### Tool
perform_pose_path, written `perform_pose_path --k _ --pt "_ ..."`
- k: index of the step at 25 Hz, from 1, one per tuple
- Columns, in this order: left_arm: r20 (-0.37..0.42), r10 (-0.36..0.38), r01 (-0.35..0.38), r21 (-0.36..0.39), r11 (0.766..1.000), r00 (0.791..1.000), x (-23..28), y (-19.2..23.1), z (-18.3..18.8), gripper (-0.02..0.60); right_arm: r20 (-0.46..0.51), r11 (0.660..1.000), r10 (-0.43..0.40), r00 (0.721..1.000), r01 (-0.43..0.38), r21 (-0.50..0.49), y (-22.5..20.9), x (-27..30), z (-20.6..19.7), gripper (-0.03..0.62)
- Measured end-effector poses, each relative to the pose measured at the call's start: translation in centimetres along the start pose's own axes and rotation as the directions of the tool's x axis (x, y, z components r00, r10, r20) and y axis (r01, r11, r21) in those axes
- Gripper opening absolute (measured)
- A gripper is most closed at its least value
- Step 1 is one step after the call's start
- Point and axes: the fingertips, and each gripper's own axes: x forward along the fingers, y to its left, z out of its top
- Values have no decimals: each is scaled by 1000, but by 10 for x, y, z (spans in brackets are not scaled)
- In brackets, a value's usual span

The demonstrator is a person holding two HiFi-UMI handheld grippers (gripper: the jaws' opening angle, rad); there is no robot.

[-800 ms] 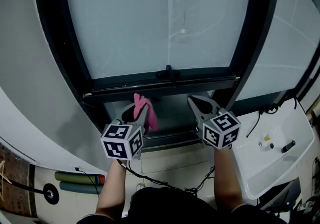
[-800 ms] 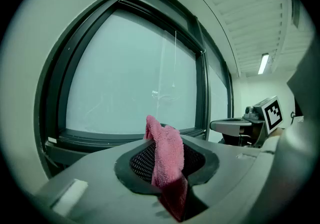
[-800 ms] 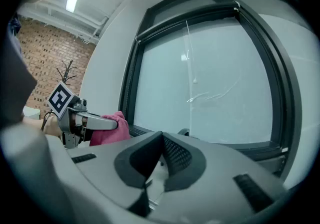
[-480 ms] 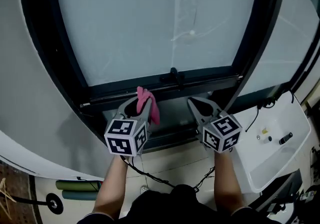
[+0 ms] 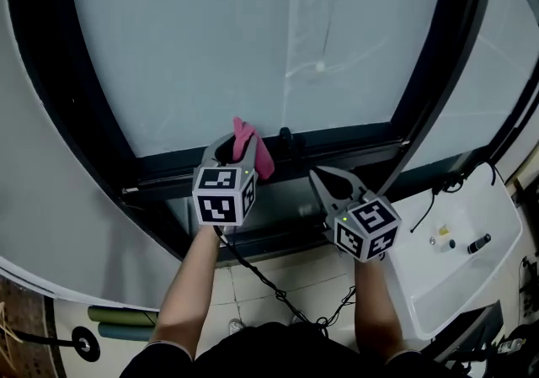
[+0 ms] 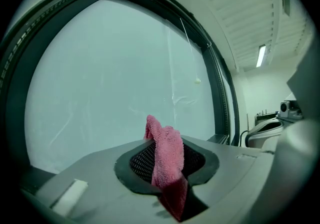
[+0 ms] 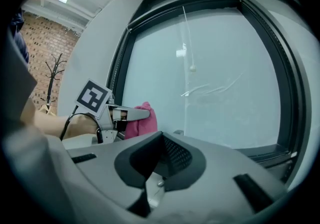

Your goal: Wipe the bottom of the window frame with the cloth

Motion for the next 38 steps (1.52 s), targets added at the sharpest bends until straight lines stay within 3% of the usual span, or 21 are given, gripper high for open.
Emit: perform_pose_path --k 6,12,25,30,38 --pt "-106 131 -117 128 985 986 54 7 -24 104 4 1000 14 1000 -14 22 -24 7 -8 2" --pt "-242 264 -206 240 949 934 61 22 -56 98 17 999 25 1000 -25 40 -40 6 -5 2" --pt "-314 373 -282 300 911 873 25 66 -73 86 35 993 114 993 -115 22 -9 29 5 2" --pt "-318 466 -359 341 869 826 -9 110 -73 86 50 986 164 985 -165 15 14 41 13 2" --pt "-342 606 -482 385 788 718 -64 181 -76 84 79 966 256 963 -257 2 56 57 25 2"
